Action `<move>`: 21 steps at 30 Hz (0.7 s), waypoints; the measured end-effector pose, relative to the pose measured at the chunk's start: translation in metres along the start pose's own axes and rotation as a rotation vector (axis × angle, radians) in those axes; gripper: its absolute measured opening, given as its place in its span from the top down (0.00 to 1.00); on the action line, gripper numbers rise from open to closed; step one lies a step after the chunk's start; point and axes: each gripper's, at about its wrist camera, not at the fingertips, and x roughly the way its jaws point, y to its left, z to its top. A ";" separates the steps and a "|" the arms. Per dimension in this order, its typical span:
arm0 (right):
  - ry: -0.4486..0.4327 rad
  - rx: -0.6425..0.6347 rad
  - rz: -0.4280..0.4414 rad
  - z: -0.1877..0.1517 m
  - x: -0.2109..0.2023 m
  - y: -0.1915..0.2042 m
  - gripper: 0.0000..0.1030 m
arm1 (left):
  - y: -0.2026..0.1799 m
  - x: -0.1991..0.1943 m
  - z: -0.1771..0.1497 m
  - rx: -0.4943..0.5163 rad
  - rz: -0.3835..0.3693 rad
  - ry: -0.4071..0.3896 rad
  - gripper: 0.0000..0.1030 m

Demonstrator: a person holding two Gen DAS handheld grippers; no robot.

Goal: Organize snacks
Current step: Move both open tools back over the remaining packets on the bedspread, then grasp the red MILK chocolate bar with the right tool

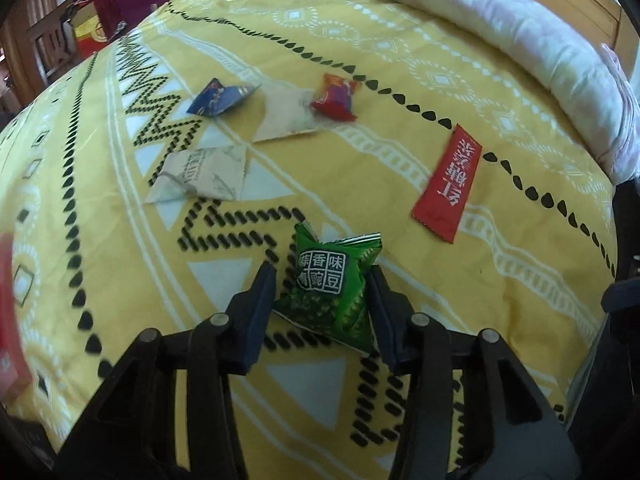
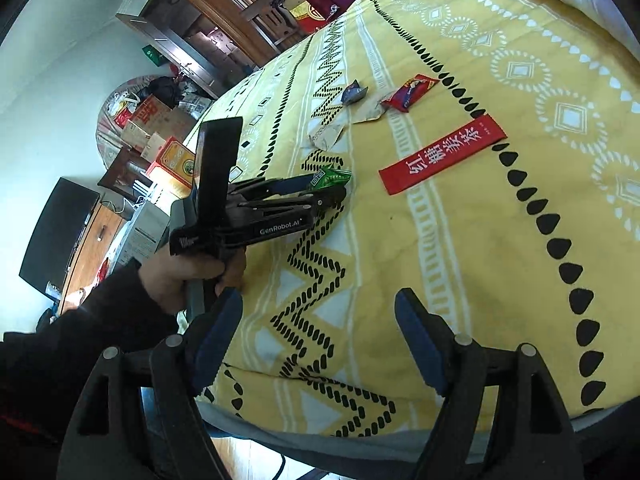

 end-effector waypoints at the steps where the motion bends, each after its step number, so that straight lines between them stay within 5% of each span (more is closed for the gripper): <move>1: -0.003 0.002 0.004 0.004 0.000 0.000 0.21 | 0.000 -0.005 -0.005 -0.010 0.017 -0.009 0.55; 9: -0.087 -0.017 -0.020 0.099 0.018 -0.006 0.21 | 0.029 -0.035 -0.046 -0.233 0.090 -0.059 0.55; 11: -0.087 0.024 -0.017 0.134 0.043 -0.021 0.26 | 0.042 -0.030 -0.052 -0.288 0.081 -0.042 0.55; 12: -0.080 0.059 -0.021 0.151 0.059 -0.032 0.37 | 0.046 -0.029 -0.055 -0.304 0.074 -0.040 0.55; 17: -0.058 0.249 -0.071 0.199 0.116 -0.082 0.42 | 0.051 -0.027 -0.058 -0.308 0.062 -0.055 0.54; 21: -0.017 0.277 -0.147 0.210 0.149 -0.095 0.42 | 0.053 -0.021 -0.058 -0.309 0.057 -0.060 0.52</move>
